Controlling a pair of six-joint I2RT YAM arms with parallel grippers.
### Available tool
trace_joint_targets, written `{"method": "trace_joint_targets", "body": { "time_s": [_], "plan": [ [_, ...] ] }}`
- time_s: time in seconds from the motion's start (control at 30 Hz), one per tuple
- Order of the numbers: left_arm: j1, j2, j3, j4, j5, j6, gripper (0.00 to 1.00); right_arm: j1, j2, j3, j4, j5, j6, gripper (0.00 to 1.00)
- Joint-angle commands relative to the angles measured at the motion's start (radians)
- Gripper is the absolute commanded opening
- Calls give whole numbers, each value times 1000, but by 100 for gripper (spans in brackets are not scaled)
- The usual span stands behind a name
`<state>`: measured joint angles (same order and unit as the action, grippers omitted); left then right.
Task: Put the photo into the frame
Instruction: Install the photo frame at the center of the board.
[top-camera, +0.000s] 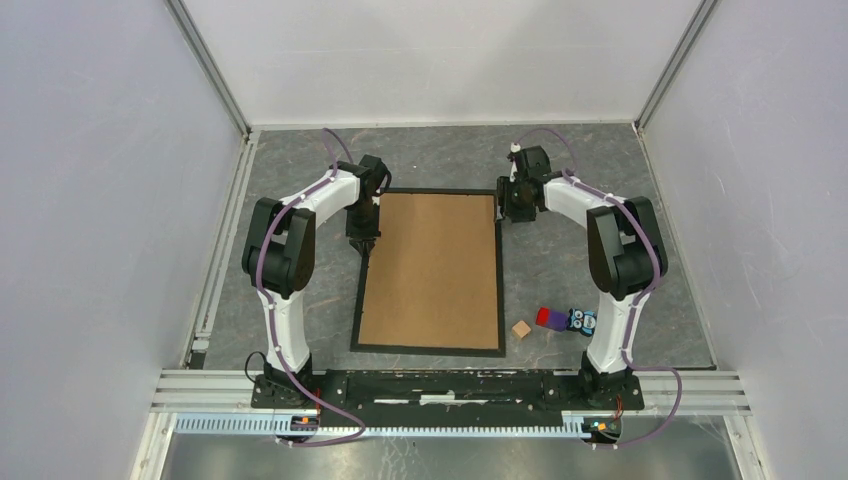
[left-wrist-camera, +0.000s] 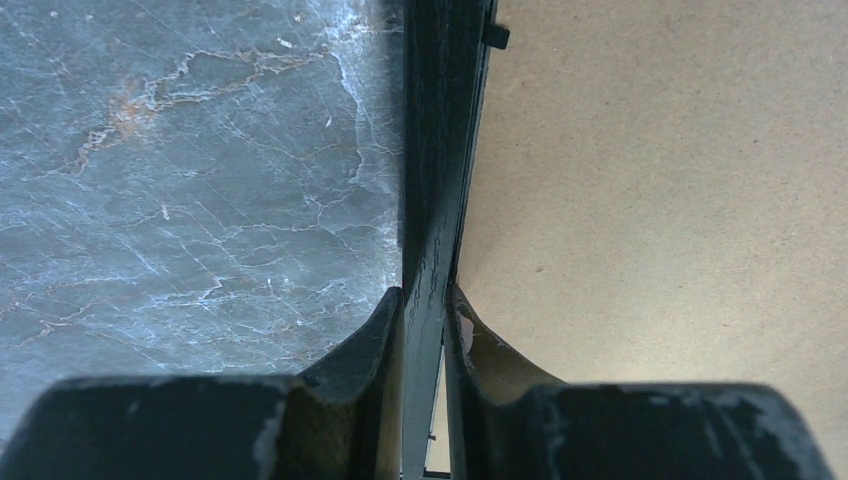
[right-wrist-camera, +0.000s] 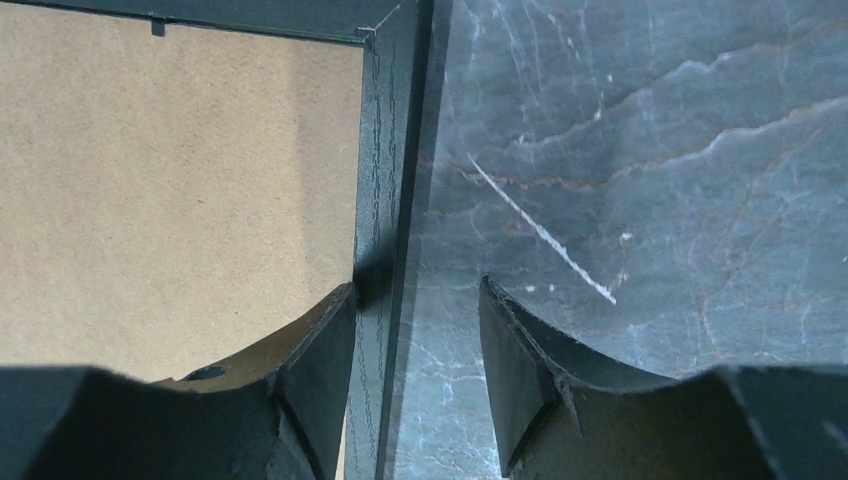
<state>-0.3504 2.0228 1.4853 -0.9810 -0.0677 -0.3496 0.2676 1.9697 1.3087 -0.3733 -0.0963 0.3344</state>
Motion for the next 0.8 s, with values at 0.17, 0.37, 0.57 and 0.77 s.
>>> {"method": "trace_joint_targets", "body": {
  "time_s": [0.17, 0.37, 0.57, 0.77],
  "plan": [
    [-9, 27, -13, 27, 24, 51, 23, 53, 188, 83, -154, 220, -93, 54],
    [-9, 44, -15, 21, 15, 58, 23, 93, 270, 181, -259, 309, -183, 55],
    [-14, 42, -15, 21, 10, 61, 23, 174, 435, 413, -426, 440, -338, 56],
    [-17, 37, -16, 21, 9, 66, 23, 199, 494, 494, -487, 436, -388, 56]
  ]
}}
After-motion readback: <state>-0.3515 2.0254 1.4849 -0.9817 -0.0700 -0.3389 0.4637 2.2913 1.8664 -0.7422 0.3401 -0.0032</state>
